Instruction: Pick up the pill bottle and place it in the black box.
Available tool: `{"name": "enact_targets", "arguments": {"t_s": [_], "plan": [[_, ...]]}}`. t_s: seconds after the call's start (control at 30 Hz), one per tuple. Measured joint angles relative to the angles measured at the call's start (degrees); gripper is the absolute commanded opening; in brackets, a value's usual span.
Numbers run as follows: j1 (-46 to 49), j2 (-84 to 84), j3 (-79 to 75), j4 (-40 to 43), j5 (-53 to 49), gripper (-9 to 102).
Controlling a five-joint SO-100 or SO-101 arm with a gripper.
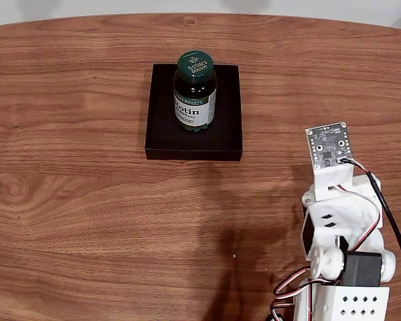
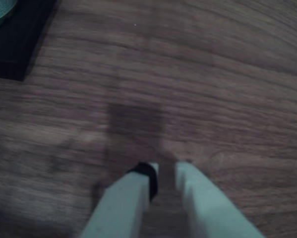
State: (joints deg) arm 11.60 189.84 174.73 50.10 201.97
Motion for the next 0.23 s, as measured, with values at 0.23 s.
{"name": "enact_targets", "arguments": {"t_s": [0.23], "plan": [[-0.09,0.00,0.00,0.18,0.00,0]]}}
